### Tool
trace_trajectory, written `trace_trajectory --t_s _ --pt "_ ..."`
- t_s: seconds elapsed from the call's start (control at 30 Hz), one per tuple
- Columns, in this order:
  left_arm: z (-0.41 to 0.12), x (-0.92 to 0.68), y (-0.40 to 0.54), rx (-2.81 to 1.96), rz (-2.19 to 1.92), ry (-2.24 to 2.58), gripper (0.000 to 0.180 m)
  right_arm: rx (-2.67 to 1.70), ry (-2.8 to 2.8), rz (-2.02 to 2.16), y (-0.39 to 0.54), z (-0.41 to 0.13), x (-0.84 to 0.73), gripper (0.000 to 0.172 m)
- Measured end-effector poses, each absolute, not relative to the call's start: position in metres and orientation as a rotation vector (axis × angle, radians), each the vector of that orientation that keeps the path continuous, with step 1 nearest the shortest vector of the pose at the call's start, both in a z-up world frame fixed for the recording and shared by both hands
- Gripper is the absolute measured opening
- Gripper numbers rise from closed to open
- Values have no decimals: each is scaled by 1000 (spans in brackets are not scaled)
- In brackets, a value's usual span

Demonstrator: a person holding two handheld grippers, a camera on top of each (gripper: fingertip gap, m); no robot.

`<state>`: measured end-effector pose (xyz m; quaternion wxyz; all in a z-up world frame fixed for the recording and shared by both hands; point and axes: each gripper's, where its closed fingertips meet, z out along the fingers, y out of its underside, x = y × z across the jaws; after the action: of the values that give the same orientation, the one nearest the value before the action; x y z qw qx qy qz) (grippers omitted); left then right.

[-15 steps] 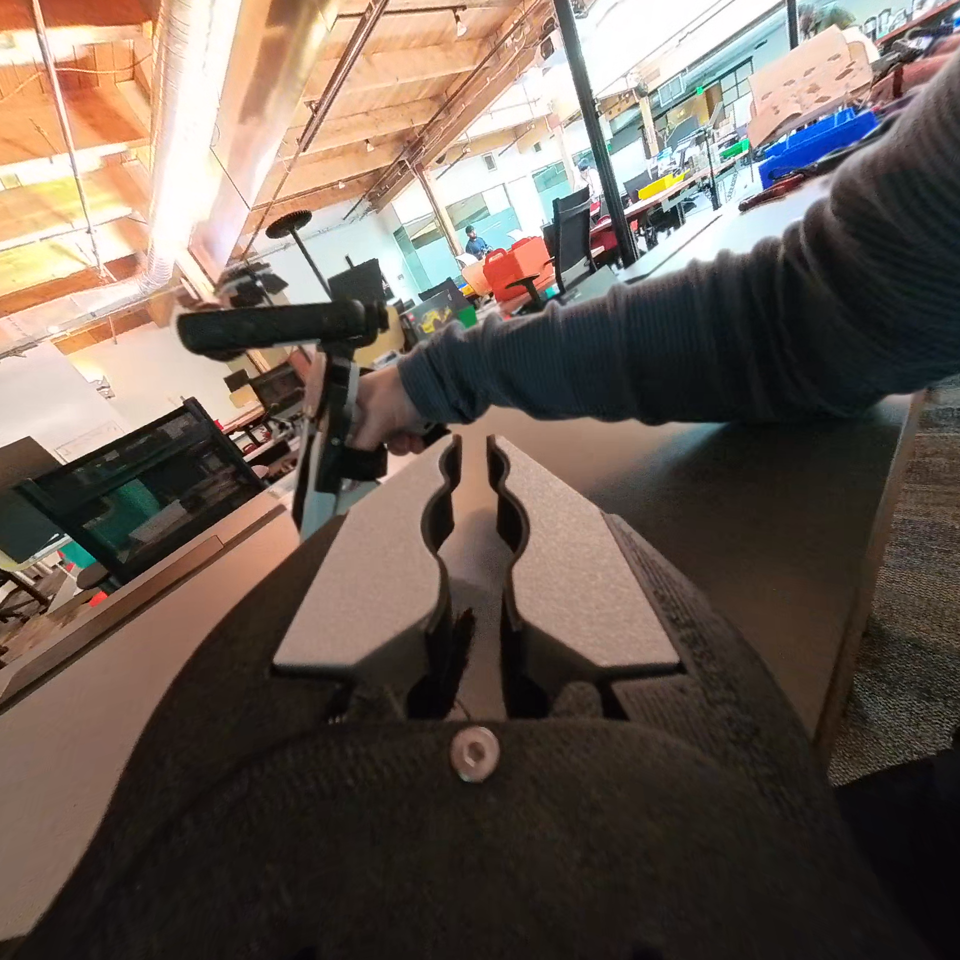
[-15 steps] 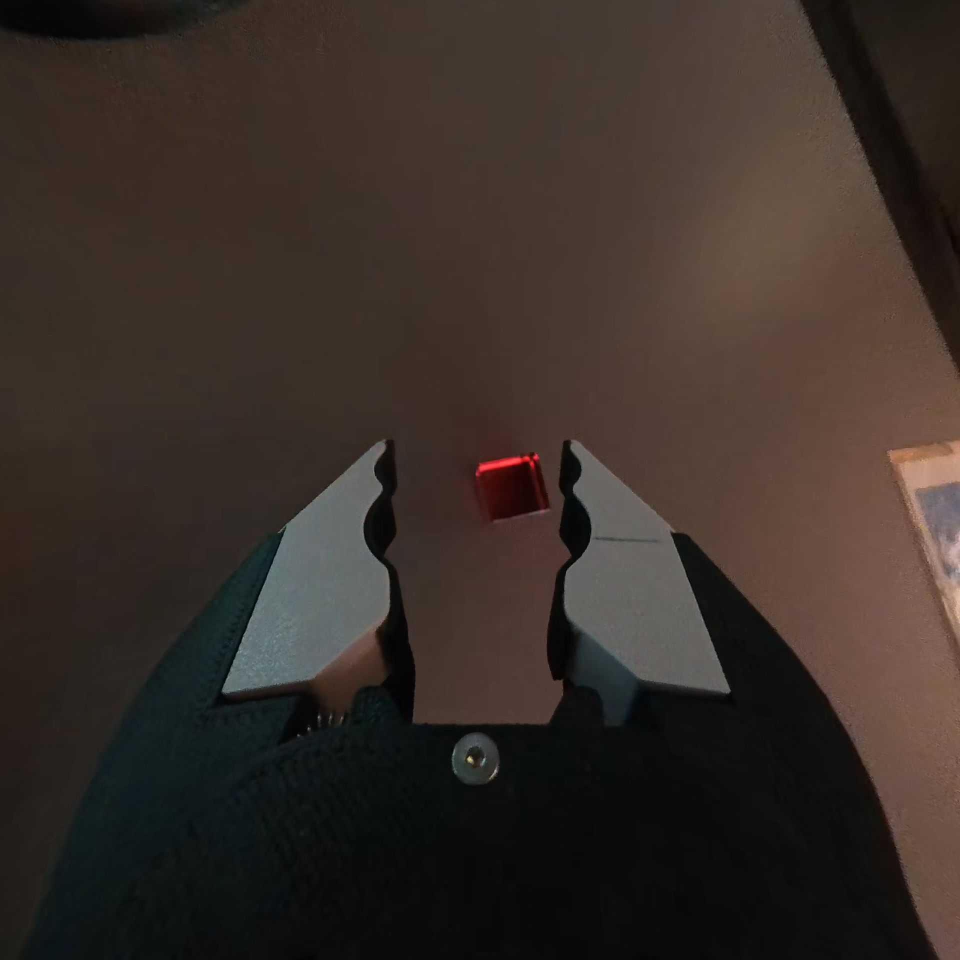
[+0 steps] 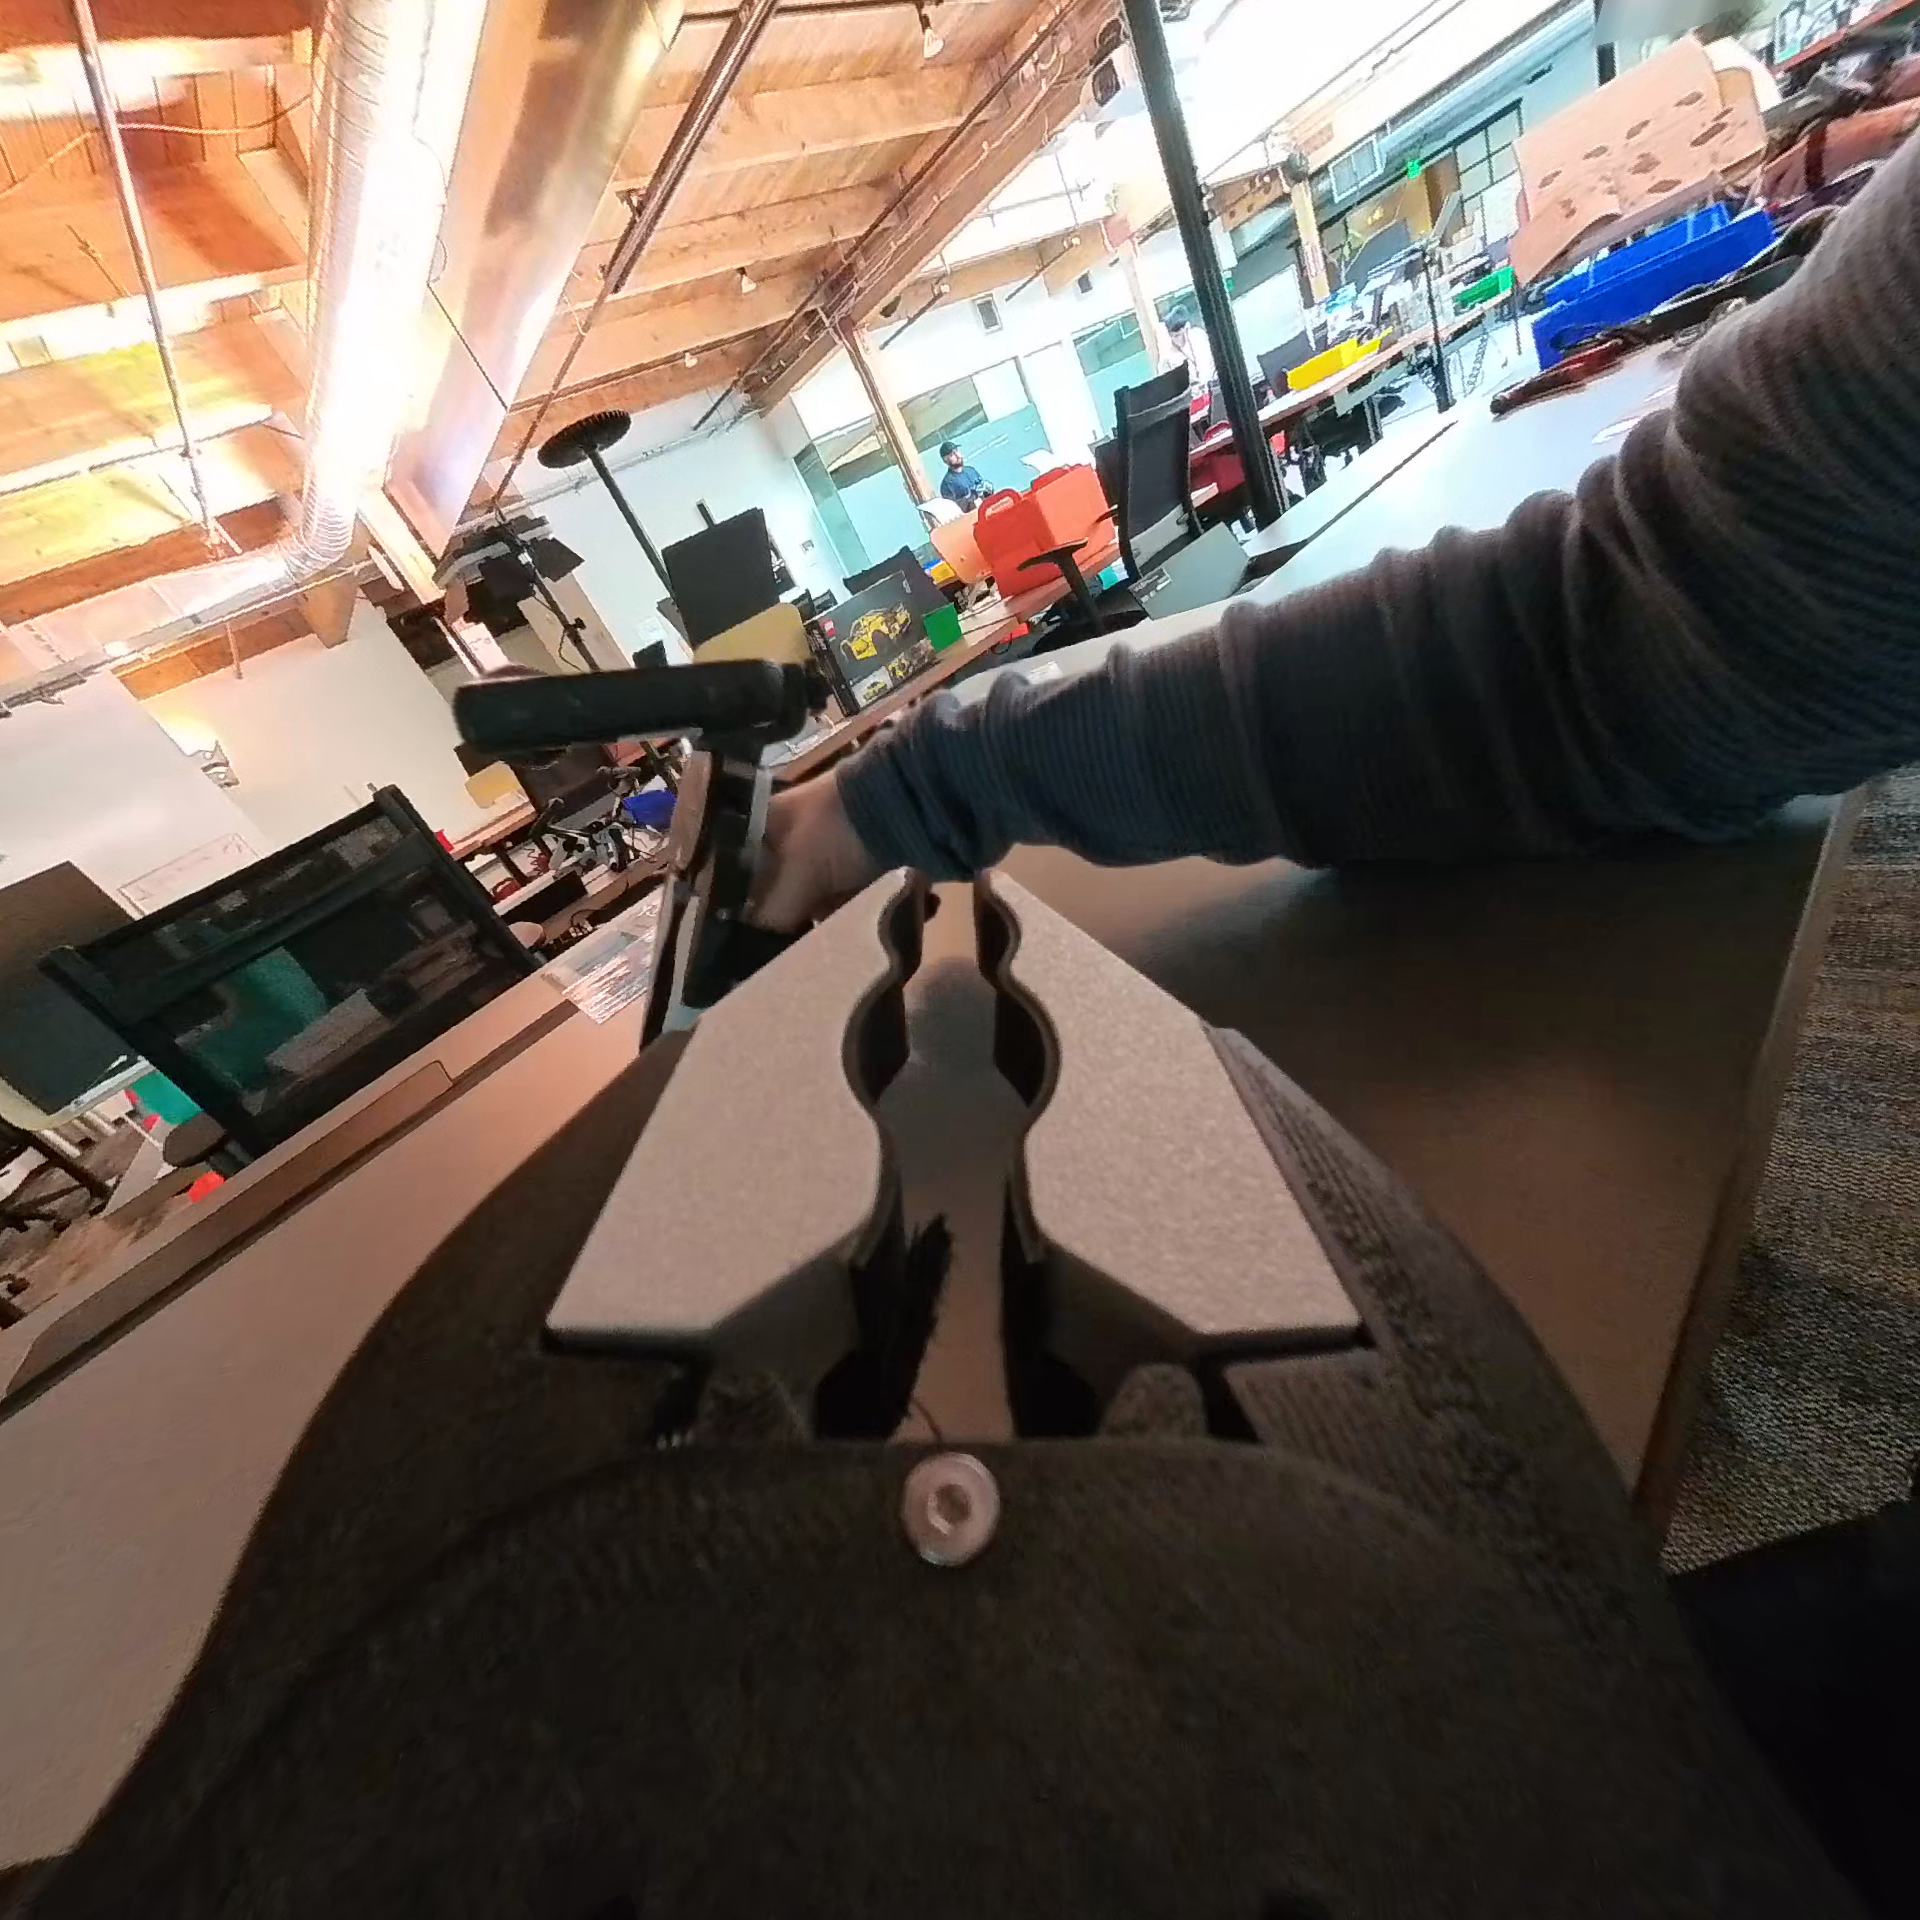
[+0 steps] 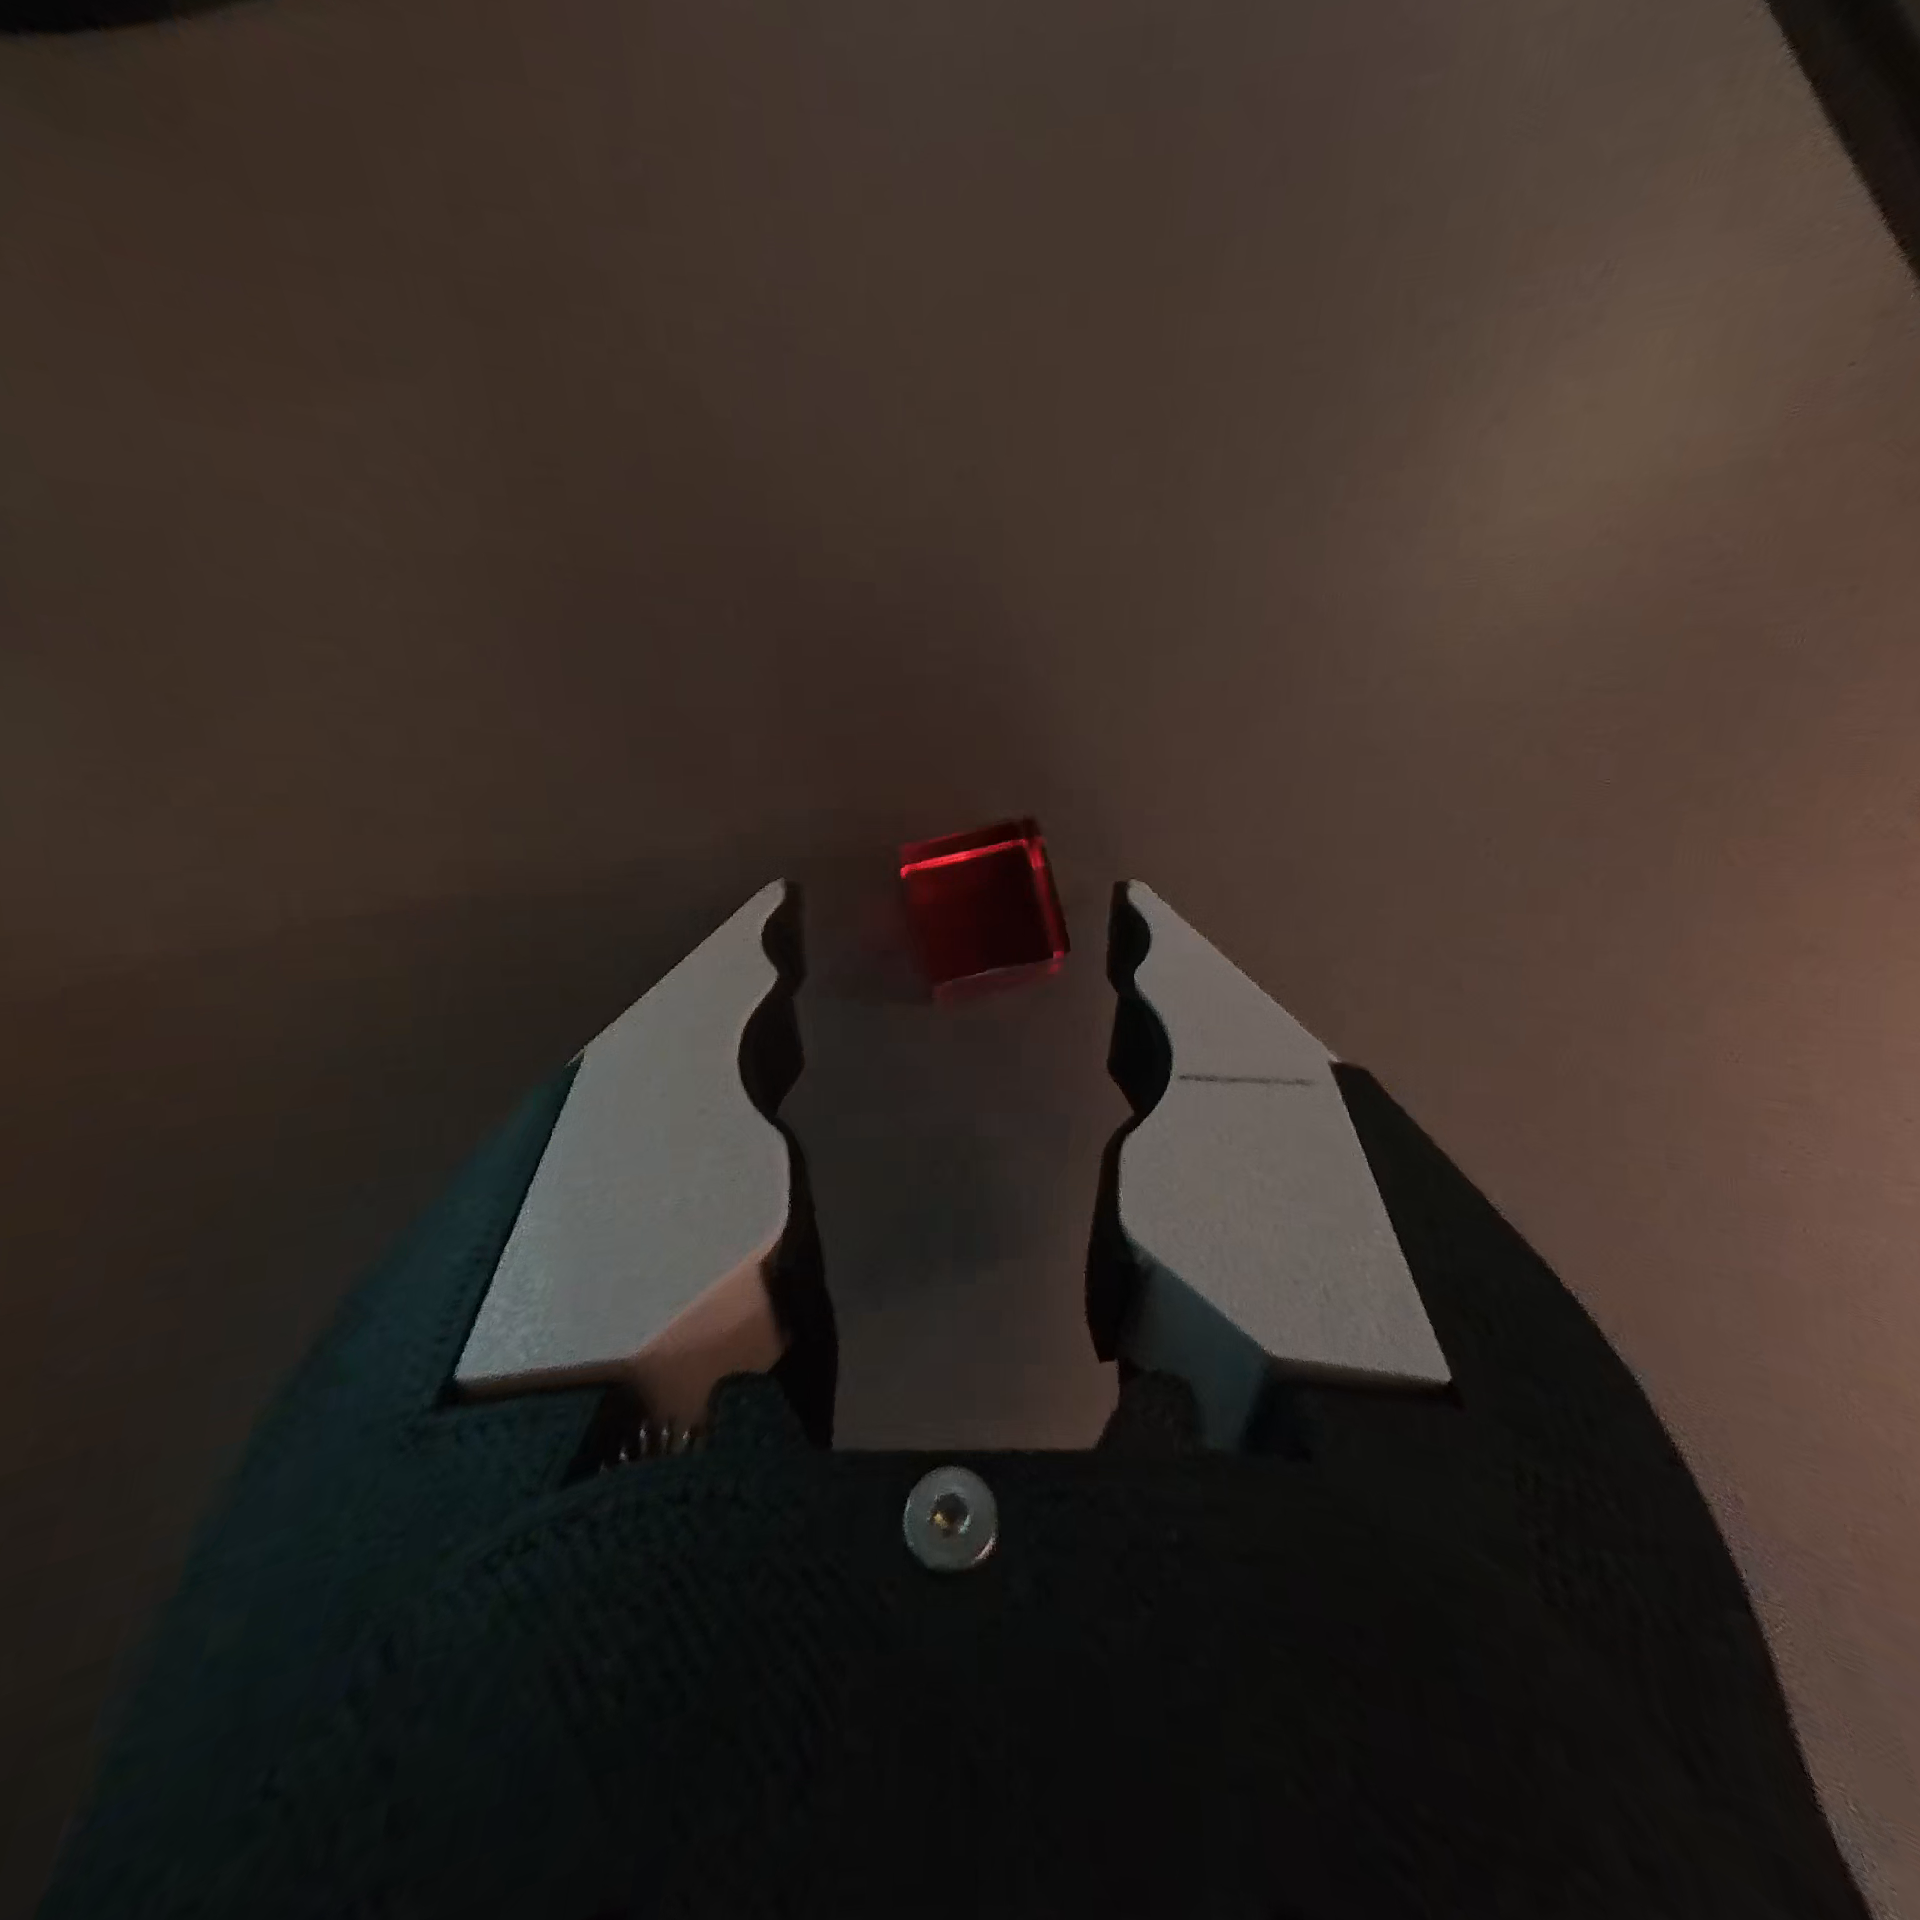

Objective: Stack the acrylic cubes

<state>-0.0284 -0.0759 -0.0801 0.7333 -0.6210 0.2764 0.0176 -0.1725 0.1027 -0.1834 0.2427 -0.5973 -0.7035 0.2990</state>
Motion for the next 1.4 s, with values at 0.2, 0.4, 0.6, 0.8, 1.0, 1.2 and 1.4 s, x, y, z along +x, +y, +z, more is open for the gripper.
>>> trace_trajectory --t_s 0.2,0.4,0.6,0.8,1.0,1.2,1.4 --pt "-81 -29 -75 -1366 39 609 8 -1578 -1908 816 103 -184 -176 27" --pt "-81 -29 -75 -1365 38 610 8 -1604 -1863 803 118 -182 -165 26" --pt "-82 -28 -74 -1367 31 618 8 -1419 -1789 1209 48 -86 -185 26" --pt "-82 -28 -74 -1370 31 617 8 -899 -1998 1464 -98 43 -200 25" --pt "-82 -30 -74 -1370 35 609 8 -777 -2282 1262 -158 58 -223 26" --pt "-82 -30 -74 -1370 37 611 7 -822 -2403 1204 -173 47 -231 25" --pt "-82 -29 -76 -1368 37 612 7 -861 -2409 1194 -175 40 -236 26"
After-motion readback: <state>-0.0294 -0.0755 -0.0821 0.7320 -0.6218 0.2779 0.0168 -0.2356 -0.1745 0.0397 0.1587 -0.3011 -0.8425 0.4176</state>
